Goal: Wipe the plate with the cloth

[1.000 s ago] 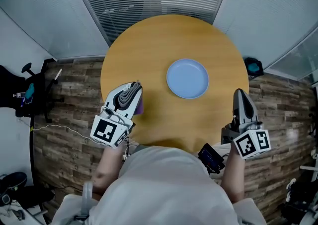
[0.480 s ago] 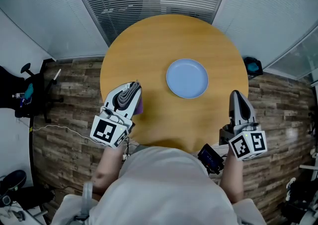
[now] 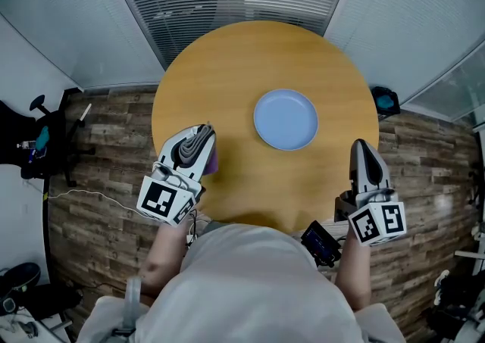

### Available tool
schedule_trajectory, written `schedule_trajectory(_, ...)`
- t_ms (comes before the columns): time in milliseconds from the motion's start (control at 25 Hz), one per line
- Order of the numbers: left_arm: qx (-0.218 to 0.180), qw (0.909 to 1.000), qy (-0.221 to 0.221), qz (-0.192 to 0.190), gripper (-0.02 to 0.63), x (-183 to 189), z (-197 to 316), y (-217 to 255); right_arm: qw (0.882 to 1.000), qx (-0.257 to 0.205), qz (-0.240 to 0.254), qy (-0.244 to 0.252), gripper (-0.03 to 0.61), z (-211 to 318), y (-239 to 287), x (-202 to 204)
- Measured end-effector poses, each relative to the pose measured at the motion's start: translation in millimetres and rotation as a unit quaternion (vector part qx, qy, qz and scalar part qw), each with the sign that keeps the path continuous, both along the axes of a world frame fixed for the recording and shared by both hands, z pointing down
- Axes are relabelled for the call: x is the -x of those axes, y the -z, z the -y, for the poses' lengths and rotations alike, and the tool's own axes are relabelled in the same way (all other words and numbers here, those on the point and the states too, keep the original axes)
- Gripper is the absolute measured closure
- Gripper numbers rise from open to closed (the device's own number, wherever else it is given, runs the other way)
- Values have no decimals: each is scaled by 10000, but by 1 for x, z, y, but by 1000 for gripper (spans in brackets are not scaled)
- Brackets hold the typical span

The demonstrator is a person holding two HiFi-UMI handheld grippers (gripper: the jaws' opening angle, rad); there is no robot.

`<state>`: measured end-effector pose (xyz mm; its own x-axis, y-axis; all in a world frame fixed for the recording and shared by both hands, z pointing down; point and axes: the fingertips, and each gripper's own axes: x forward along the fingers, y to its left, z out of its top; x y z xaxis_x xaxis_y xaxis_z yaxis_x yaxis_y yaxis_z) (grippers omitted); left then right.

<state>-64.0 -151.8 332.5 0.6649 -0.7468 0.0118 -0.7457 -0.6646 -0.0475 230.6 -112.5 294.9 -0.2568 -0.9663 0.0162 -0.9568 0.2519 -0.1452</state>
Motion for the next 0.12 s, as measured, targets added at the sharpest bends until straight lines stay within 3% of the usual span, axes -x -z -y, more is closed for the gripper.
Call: schedule_trajectory(120, 15, 10000, -5, -7, 532, 0, 3, -1, 10000, 8, -58, 25, 560, 3, 0, 1)
